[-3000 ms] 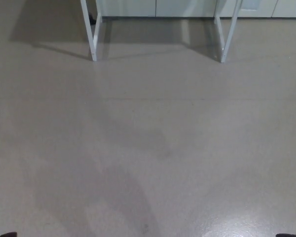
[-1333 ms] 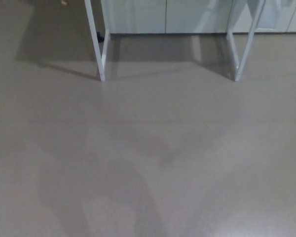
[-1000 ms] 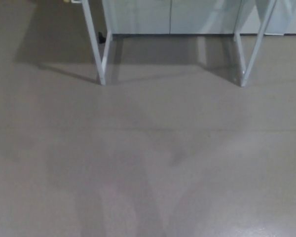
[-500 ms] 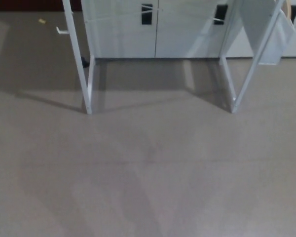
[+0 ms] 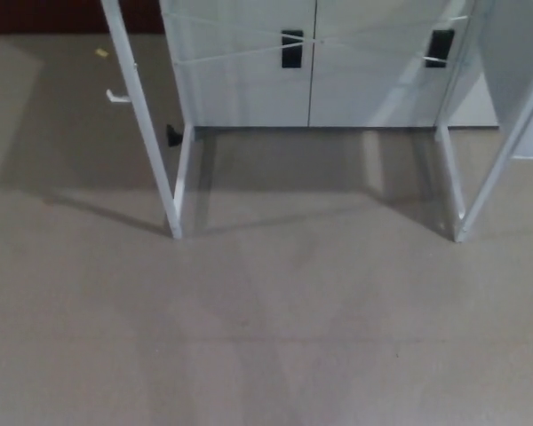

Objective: The robot walk towards a table in front and pick up a black pencil case on the left hand side and put the pencil case into a small container on the right hand side

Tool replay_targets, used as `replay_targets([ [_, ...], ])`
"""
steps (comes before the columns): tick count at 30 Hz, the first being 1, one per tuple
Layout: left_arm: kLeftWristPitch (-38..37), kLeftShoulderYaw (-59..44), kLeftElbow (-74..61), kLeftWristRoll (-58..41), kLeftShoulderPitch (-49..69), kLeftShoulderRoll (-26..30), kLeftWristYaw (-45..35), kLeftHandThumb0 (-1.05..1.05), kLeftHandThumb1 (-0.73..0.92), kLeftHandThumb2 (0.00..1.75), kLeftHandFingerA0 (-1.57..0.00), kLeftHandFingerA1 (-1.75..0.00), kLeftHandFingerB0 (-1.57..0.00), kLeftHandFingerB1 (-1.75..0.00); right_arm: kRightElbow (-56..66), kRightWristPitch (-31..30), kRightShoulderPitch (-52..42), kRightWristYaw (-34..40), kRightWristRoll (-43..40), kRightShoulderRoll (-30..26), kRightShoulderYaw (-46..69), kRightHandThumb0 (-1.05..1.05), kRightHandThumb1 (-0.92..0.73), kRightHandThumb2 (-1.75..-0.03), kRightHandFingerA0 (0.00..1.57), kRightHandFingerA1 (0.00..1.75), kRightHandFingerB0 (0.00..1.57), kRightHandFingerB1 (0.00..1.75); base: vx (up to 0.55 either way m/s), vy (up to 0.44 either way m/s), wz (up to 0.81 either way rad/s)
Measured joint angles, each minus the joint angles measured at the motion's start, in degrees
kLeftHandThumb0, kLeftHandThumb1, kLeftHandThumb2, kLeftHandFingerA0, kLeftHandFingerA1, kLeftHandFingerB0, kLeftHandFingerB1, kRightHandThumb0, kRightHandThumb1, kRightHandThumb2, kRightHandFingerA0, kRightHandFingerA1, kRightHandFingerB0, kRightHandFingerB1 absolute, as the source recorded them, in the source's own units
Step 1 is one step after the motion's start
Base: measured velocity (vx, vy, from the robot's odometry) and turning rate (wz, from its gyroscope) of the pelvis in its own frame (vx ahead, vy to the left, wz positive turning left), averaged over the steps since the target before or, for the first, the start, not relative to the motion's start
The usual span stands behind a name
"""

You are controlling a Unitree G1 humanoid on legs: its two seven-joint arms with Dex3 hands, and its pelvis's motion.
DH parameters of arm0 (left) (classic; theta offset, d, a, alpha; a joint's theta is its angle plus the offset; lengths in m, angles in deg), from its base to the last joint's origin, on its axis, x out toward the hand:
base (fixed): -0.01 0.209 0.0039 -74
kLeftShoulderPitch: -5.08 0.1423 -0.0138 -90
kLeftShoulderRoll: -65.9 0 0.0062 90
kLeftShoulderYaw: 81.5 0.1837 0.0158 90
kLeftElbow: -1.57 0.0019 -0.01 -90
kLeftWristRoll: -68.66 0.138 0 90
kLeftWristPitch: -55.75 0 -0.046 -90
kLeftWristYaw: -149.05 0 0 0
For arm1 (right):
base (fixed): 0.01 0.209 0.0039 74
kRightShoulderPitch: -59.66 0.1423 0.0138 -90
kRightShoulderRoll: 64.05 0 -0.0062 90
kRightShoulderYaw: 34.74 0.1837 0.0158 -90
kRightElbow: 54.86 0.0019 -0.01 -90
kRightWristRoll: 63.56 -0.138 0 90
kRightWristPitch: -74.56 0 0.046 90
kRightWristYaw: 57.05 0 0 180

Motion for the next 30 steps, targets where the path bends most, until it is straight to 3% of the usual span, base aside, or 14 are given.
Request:
replay_targets([
  [12, -0.3, 0.5, 0.6, 0.6, -2.1, 1.0, 0.6, -0.32, 0.59, 0.58, -0.48, -0.43, -0.36, -0.34, 0.5, -0.3, 0.6, 0.0, 0.5, 0.2, -0.9, -0.59, -0.44, -0.79, 0.56, 0.57, 0.42, 0.51, 0.32, 0.161, -0.05],
  [21, -0.4, 1.6, 1.0, 1.3, -2.7, 1.0, 1.1, -0.34, 0.58, 0.57, -0.53, -0.47, -0.38, -0.35, 1.6, -1.1, 0.9, 0.2, 0.8, 0.0, -1.0, -0.59, -0.44, -0.79, 0.57, 0.57, 0.44, 0.51, 0.23, -0.091, 0.10],
  [22, -0.5, 1.7, 0.9, 1.4, -3.2, 1.0, 1.2, -0.34, 0.57, 0.57, -0.54, -0.48, -0.39, -0.35, 1.7, -1.3, 1.1, 0.3, 0.8, -0.1, -0.9, -0.56, -0.54, -0.57, 0.66, 0.47, 0.51, 0.42, 0.20, -0.192, -0.23],
  [23, -0.6, 1.8, 0.9, 1.5, -3.5, 1.0, 1.4, -0.34, 0.58, 0.57, -0.54, -0.48, -0.38, -0.35, 2.0, -1.4, 1.2, 0.4, 0.9, -0.2, -0.9, -0.56, -0.54, -0.57, 0.66, 0.47, 0.52, 0.42, 0.19, -0.180, 0.00],
  [24, -0.6, 1.9, 0.9, 1.6, -3.6, 1.0, 1.4, -0.41, 0.45, 0.77, -0.47, -0.57, -0.32, -0.48, 2.1, -1.5, 1.2, 0.4, 0.9, -0.3, -0.9, -0.55, -0.54, -0.57, 0.66, 0.47, 0.53, 0.42, 0.19, -0.173, -0.07],
  [30, -0.7, 2.1, 1.7, 2.2, -4.0, 1.0, 1.8, -0.43, 0.45, 0.77, -0.48, -0.58, -0.33, -0.48, 2.4, -2.0, 1.3, 0.8, 1.4, -0.3, -1.1, -0.57, -0.53, -0.57, 0.66, 0.48, 0.55, 0.43, 0.12, -0.036, -0.08],
])
